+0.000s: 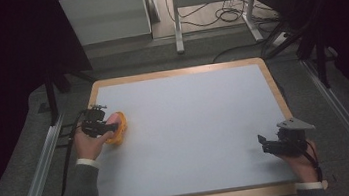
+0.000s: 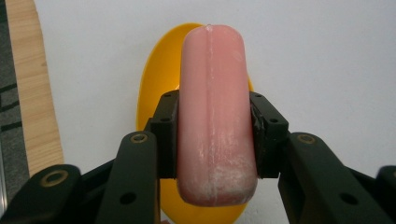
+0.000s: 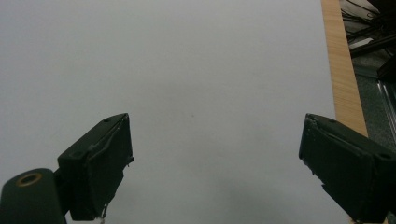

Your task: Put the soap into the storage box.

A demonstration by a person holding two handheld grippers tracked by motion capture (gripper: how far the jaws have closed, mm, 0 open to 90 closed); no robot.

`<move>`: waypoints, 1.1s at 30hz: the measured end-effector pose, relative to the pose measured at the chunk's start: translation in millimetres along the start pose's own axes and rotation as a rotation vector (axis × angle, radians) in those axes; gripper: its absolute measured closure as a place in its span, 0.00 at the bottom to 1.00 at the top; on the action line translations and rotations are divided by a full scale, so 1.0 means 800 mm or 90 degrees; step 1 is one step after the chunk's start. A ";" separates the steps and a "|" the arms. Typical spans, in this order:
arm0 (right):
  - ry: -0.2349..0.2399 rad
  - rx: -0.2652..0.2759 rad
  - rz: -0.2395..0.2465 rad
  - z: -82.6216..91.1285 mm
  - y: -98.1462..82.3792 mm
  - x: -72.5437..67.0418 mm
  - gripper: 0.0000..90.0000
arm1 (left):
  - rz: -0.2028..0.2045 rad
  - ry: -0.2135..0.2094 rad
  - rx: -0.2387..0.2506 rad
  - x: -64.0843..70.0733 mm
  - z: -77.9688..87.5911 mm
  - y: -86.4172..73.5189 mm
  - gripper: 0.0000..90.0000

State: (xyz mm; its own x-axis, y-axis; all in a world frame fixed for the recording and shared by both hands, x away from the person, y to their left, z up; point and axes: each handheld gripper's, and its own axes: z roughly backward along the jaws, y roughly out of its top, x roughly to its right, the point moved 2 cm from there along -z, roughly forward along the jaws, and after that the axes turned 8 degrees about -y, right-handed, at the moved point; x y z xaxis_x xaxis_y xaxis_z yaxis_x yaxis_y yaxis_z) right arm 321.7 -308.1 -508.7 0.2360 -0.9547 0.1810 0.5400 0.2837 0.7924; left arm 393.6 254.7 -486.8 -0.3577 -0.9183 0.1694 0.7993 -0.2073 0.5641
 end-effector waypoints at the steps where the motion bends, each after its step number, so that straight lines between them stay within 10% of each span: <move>1: 0.000 0.000 0.000 0.000 0.000 0.000 0.10 | 0.000 0.000 0.000 0.000 0.000 0.000 0.67; 7: 0.002 0.005 0.005 0.003 0.002 -0.002 0.10 | -0.002 -0.012 0.005 0.000 -0.004 -0.003 0.61; 17: 0.000 0.004 0.005 0.002 0.002 -0.002 0.10 | -0.029 -0.035 0.102 0.012 0.041 -0.012 0.36; 24: 0.005 0.004 0.012 0.001 0.002 -0.008 0.10 | -0.060 -0.071 0.169 0.031 0.057 -0.060 0.37; 33: 0.014 0.008 0.016 0.002 0.004 -0.014 0.10 | -0.053 -0.092 0.160 0.032 0.048 -0.102 0.36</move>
State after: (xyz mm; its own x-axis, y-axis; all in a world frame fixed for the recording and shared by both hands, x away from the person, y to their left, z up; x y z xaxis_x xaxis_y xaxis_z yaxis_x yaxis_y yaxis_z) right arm 319.4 -296.7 -506.9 0.2679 -0.9449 0.1882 0.5239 0.3068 0.7946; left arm 300.5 261.4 -497.4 -0.4964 -0.8404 0.2177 0.6259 -0.1727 0.7605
